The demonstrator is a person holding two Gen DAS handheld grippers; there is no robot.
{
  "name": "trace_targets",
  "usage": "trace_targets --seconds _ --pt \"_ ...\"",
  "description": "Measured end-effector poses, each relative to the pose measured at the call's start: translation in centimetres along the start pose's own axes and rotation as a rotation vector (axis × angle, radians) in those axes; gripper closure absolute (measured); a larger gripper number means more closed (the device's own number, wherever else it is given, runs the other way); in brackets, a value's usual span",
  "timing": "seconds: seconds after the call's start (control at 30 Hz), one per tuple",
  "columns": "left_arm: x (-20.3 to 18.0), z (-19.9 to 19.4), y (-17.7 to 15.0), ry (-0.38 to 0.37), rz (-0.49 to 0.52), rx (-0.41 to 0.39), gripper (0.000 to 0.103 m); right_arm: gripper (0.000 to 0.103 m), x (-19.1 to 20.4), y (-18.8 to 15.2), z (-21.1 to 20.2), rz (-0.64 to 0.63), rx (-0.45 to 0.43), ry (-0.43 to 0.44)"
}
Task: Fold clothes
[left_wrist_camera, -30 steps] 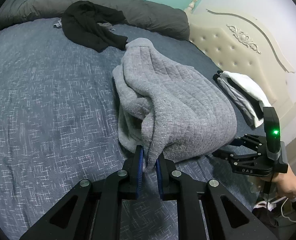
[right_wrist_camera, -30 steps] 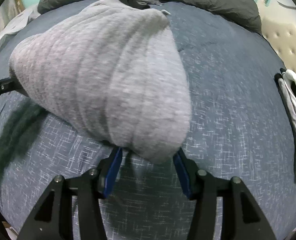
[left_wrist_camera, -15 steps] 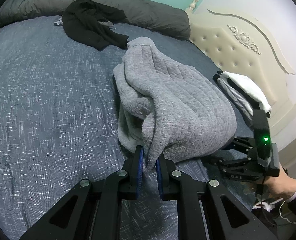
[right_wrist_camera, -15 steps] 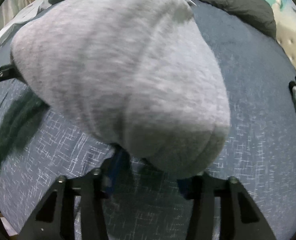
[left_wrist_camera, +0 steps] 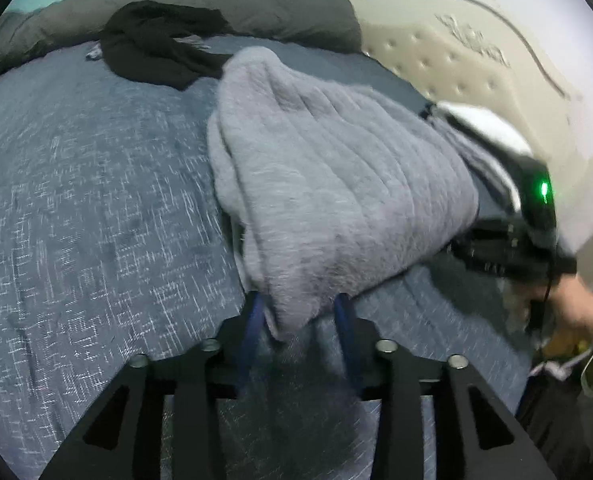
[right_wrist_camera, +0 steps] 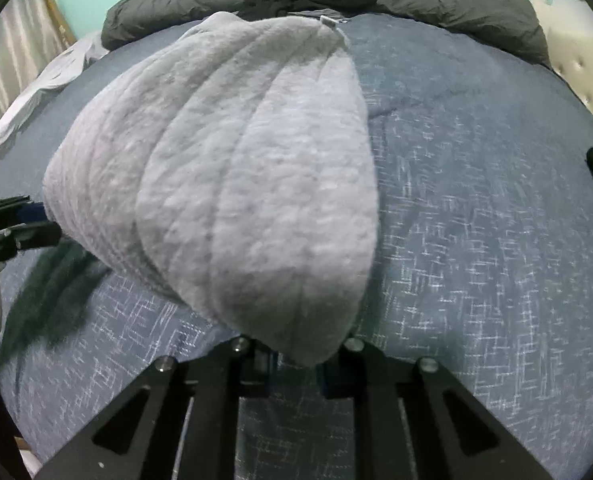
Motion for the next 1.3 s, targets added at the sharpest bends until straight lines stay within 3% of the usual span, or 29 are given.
trace_targets --seconds 0.3,0.33,0.4,0.47,0.67,0.87,0.97,1.03,1.2,1.27,1.3 --pt "0.2 1.8 -0.5 0.026 0.046 0.025 0.060 0.089 1.2 -0.2 -0.8 -0.030 -0.016 0.022" --pt "0.3 2.0 -0.6 0.029 0.051 0.028 0.063 0.089 1.4 -0.2 -1.0 -0.037 -0.017 0.023" --pt "0.3 2.4 -0.7 0.035 0.061 0.036 0.081 0.092 1.6 -0.1 -1.3 -0.042 -0.020 0.029" --pt "0.2 2.6 -0.7 0.054 0.073 0.042 0.087 0.094 1.8 0.0 -1.6 -0.047 -0.028 0.028" --pt "0.0 2.2 -0.2 0.117 0.096 0.017 0.091 0.097 1.9 0.4 -2.6 -0.119 -0.043 -0.099" --pt "0.0 1.8 0.2 0.126 0.077 -0.001 0.091 0.098 3.1 1.1 -3.9 -0.230 -0.069 -0.246" --pt "-0.4 1.7 0.2 0.123 0.087 -0.001 0.092 0.098 7.0 1.1 -7.1 -0.257 -0.072 -0.295" --pt "-0.4 1.7 0.1 0.120 0.086 -0.002 0.092 0.098 3.8 1.1 -3.7 -0.299 -0.072 -0.331" --pt "-0.4 1.7 0.1 0.118 0.080 0.000 0.092 0.098 2.9 0.5 -0.2 -0.420 -0.072 -0.420" --pt "-0.6 1.7 0.0 0.114 0.080 0.001 0.092 0.098 2.3 -0.3 -0.2 -0.410 -0.067 -0.410" --pt "-0.7 1.8 0.0 0.110 0.077 0.004 0.092 0.098 0.6 -1.8 0.7 -0.383 -0.069 -0.354"
Point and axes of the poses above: each gripper's, at about its wrist camera, not at the fingertips, and z roughly the way its jaws point, x to its left, y to its top, the point moved 7 cm from there along z, roughly the way its jaws point, and after that the axes turned 1 degree about -x, right-handed, at the moved point
